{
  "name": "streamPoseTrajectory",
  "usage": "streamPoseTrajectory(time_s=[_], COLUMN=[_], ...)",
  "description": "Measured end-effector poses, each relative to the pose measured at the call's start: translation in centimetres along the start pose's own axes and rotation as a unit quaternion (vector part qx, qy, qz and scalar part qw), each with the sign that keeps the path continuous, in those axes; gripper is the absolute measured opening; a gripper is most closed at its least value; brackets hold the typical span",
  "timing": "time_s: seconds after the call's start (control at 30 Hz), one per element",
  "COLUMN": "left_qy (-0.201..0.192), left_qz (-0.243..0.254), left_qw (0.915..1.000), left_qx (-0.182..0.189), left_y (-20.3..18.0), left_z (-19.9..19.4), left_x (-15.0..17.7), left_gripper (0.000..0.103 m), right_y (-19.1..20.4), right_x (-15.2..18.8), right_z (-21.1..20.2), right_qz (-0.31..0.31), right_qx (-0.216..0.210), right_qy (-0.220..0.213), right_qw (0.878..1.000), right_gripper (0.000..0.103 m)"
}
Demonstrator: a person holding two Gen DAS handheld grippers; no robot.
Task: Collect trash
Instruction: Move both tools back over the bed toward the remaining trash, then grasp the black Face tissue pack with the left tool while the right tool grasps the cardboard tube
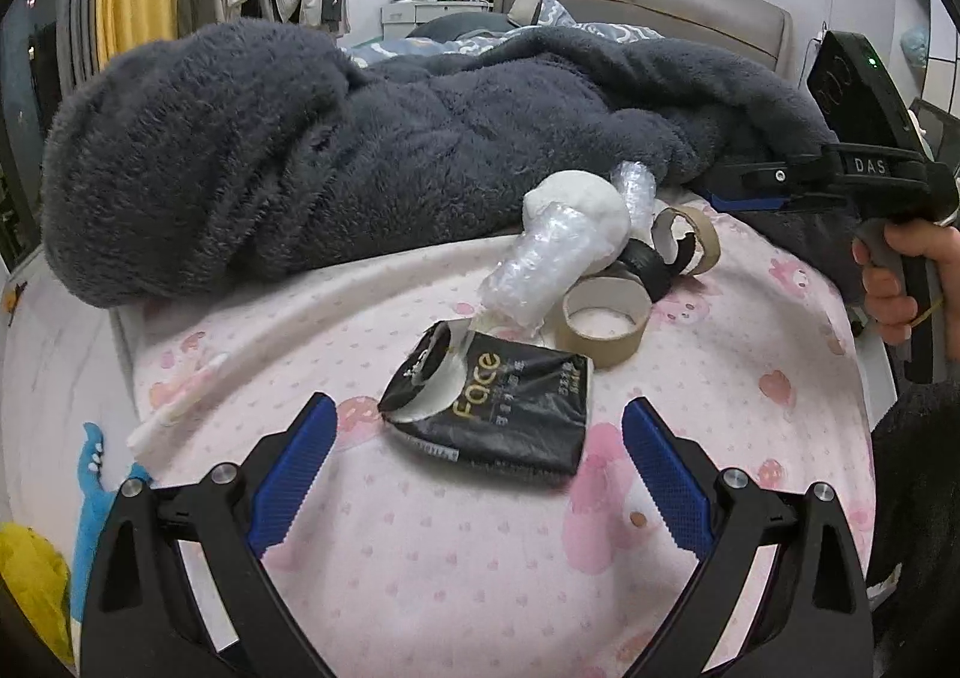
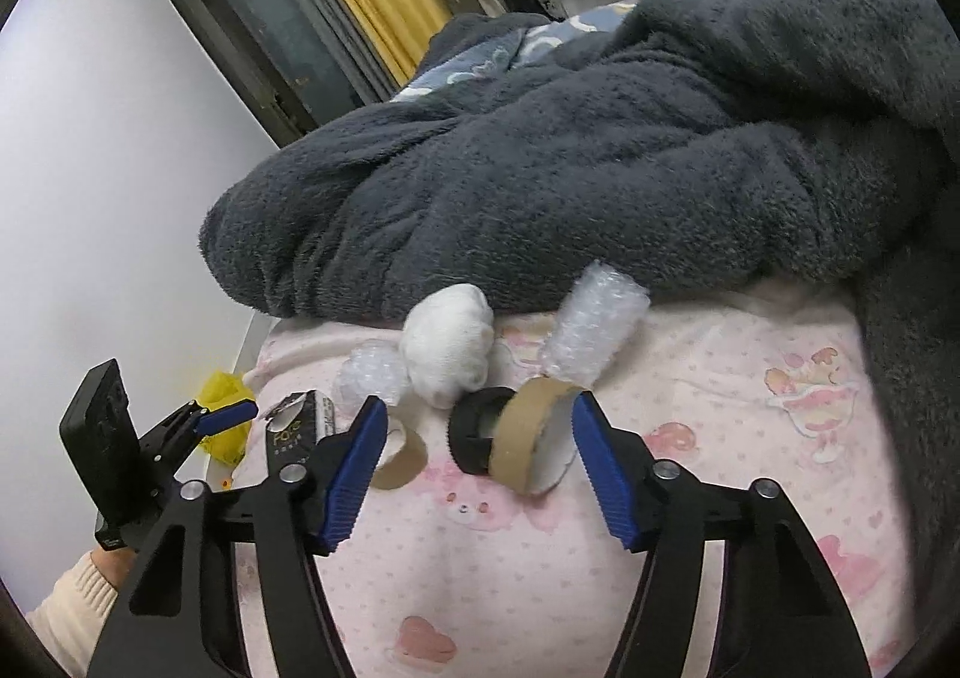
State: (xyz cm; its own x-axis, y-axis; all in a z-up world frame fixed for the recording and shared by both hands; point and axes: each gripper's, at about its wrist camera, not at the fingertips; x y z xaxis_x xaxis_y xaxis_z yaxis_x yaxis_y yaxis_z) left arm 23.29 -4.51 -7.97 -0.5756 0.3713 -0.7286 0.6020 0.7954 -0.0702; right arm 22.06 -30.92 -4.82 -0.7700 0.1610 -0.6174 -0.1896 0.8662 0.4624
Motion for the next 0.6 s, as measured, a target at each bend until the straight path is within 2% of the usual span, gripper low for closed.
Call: streamPoseTrajectory(time_s=[0.23, 0.5, 0.57, 0.6], left_qy=[0.006, 0.014, 0.013, 0.012], left_qz=[0.004, 0.0, -0.001, -0.003], left_qw=[0.9998, 0.9994, 0.9993, 0.9993], left_qx=[0.016, 0.03, 0.034, 0.034], left_y=[-0.6, -0.9, -1.0, -1.0], left_z=[1.5, 2.7, 2.8, 2.9], left_x=[-0.3, -0.4, -0.4, -0.4], left_gripper=[0.097, 0.096, 0.094, 0.087], right_y=[-3.4, -5.3, -5.3, -5.2], right_x=[0.0, 0.6, 0.6, 0.7], right_z=[0.7, 1.8, 2.1, 2.3], right_qz=[0.078, 0.118, 0.12, 0.118], right_qx=[-0.046, -0.065, -0.069, -0.071], right_qy=[0.009, 0.028, 0.03, 0.03], right_qw=[0.996, 0.99, 0.99, 0.99], right_gripper=[0.059, 0.051, 0.049, 0.048])
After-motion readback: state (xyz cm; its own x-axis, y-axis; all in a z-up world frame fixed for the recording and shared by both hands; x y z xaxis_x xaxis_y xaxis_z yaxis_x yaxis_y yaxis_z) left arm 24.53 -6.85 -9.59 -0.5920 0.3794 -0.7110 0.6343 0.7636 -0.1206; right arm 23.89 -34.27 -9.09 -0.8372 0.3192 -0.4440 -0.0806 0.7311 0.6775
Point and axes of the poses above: each gripper's, at about its wrist camera, not at the fingertips, and z roughly the way its jaws point, y to its left, x to its underside
